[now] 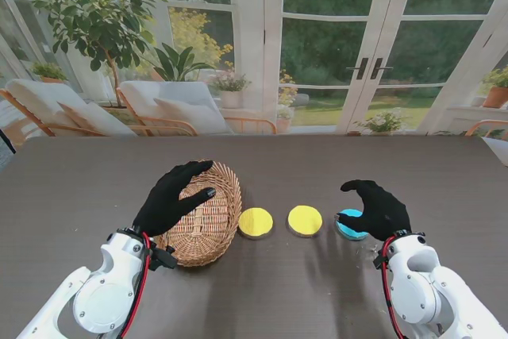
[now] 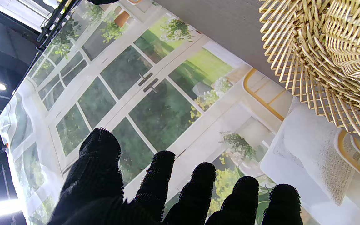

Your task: Stack culture dishes into a storage basket

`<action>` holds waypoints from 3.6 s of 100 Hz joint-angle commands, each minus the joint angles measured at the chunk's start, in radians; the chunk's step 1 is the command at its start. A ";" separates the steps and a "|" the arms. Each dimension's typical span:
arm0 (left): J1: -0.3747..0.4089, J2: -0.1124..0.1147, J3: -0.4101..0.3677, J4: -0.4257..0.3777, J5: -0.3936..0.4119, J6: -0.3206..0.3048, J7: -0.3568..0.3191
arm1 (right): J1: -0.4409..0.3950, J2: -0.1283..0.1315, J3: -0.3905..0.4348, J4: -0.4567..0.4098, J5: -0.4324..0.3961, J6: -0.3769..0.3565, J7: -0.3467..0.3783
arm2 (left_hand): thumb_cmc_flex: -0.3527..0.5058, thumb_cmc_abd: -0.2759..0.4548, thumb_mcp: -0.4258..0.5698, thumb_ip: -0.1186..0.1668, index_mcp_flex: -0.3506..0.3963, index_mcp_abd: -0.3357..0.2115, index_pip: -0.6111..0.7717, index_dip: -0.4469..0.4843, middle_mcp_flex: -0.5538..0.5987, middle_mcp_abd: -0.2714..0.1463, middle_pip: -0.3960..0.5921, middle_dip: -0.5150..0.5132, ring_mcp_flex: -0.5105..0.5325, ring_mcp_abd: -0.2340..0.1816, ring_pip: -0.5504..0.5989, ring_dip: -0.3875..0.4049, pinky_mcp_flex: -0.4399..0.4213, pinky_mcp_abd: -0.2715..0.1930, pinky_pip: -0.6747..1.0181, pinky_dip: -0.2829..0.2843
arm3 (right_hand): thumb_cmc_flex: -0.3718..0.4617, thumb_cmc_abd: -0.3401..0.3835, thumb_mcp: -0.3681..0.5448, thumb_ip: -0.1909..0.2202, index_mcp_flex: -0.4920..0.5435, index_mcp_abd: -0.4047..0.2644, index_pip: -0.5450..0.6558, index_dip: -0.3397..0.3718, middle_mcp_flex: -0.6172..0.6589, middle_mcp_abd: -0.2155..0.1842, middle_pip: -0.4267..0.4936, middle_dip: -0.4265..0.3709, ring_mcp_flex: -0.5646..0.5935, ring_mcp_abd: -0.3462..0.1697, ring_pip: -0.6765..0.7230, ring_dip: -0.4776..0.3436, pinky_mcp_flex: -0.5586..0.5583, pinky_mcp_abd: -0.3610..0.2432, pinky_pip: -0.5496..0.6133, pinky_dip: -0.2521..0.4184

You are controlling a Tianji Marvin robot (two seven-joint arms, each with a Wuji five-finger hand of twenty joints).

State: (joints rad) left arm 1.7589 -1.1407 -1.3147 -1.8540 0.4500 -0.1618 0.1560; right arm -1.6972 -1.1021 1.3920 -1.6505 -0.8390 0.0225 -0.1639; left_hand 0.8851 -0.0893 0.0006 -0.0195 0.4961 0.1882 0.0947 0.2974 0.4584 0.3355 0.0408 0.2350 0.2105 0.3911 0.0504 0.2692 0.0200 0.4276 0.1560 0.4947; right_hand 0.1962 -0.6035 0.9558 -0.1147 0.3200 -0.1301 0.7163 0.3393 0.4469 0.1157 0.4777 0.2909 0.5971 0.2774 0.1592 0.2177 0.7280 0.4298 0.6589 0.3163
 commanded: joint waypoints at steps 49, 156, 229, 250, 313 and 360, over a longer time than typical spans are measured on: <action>0.010 -0.003 -0.008 -0.011 -0.007 0.012 -0.018 | 0.133 0.031 -0.135 0.085 -0.108 0.111 0.163 | -0.008 0.050 -0.014 0.014 -0.025 -0.002 -0.019 -0.006 -0.019 -0.011 -0.005 -0.010 -0.023 -0.014 -0.014 -0.009 -0.012 -0.032 -0.031 -0.012 | -0.061 -0.136 0.021 -0.022 -0.087 -0.045 -0.047 0.012 -0.088 -0.020 0.023 -0.011 0.046 -0.038 0.084 0.075 -0.392 -0.041 0.132 0.124; 0.021 -0.002 -0.019 -0.009 -0.020 -0.007 -0.030 | 0.351 0.089 -0.350 0.272 -0.297 0.251 0.481 | -0.009 0.051 -0.015 0.014 -0.026 -0.002 -0.019 -0.006 -0.018 -0.009 -0.004 -0.010 -0.023 -0.012 -0.013 -0.010 -0.011 -0.032 -0.030 -0.011 | -0.173 -0.377 0.206 -0.109 -0.212 -0.053 -0.229 0.157 -0.214 0.035 0.014 0.019 0.080 -0.156 0.719 0.402 -0.340 -0.141 0.501 0.476; 0.019 0.000 -0.019 -0.009 -0.029 -0.007 -0.041 | 0.395 0.080 -0.423 0.390 -0.196 0.309 0.393 | -0.010 0.053 -0.014 0.014 -0.020 0.000 -0.017 -0.005 -0.018 -0.010 -0.004 -0.010 -0.022 -0.013 -0.013 -0.009 -0.011 -0.031 -0.030 -0.010 | 0.118 -0.484 0.315 -0.042 -0.132 -0.101 -0.044 0.310 0.087 0.060 0.226 0.093 0.333 -0.181 0.852 0.442 -0.086 -0.104 0.605 0.436; 0.019 0.000 -0.019 -0.008 -0.030 -0.008 -0.042 | 0.411 0.074 -0.452 0.439 -0.176 0.307 0.333 | -0.011 0.054 -0.015 0.014 -0.018 -0.001 -0.017 -0.005 -0.017 -0.012 -0.004 -0.010 -0.021 -0.013 -0.013 -0.009 -0.009 -0.032 -0.029 -0.010 | 0.150 -0.497 0.360 -0.034 -0.090 -0.109 0.129 0.225 0.216 0.043 0.254 0.102 0.436 -0.210 0.844 0.437 0.011 -0.098 0.622 0.414; 0.032 -0.002 -0.028 -0.016 -0.024 -0.013 -0.029 | 0.339 0.067 -0.339 0.317 -0.214 0.261 0.306 | -0.010 0.053 -0.015 0.014 -0.017 0.001 -0.017 -0.005 -0.015 -0.010 -0.004 -0.009 -0.020 -0.011 -0.013 -0.009 -0.009 -0.030 -0.030 -0.010 | 0.194 -0.456 0.394 -0.025 -0.034 -0.117 0.205 0.179 0.291 0.036 0.259 0.114 0.517 -0.226 0.833 0.444 0.091 -0.081 0.640 0.401; 0.044 -0.003 -0.034 -0.023 -0.016 -0.019 -0.021 | 0.092 0.069 -0.158 -0.010 -0.253 0.088 0.387 | -0.010 0.054 -0.015 0.014 -0.018 0.000 -0.017 -0.005 -0.014 -0.010 -0.004 -0.010 -0.019 -0.011 -0.013 -0.009 -0.009 -0.029 -0.030 -0.011 | 0.190 -0.439 0.369 -0.022 -0.031 -0.103 0.201 0.159 0.266 0.049 0.251 0.119 0.510 -0.224 0.840 0.449 0.091 -0.087 0.647 0.402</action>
State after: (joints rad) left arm 1.7965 -1.1400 -1.3477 -1.8699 0.4335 -0.1796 0.1501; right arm -1.5552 -1.0315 1.2335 -1.6239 -1.0896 0.1370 0.2124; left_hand 0.8852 -0.0893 0.0006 -0.0195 0.4958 0.1882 0.0947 0.2969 0.4588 0.3355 0.0408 0.2350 0.2105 0.3911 0.0504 0.2692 0.0200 0.4272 0.1560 0.4946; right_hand 0.2928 -1.1224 1.2047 -0.2295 0.2564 -0.2141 0.8285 0.4987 0.6812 0.2186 0.6750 0.3823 1.0823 0.0625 0.9808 0.6516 0.7433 0.3117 1.2545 0.7451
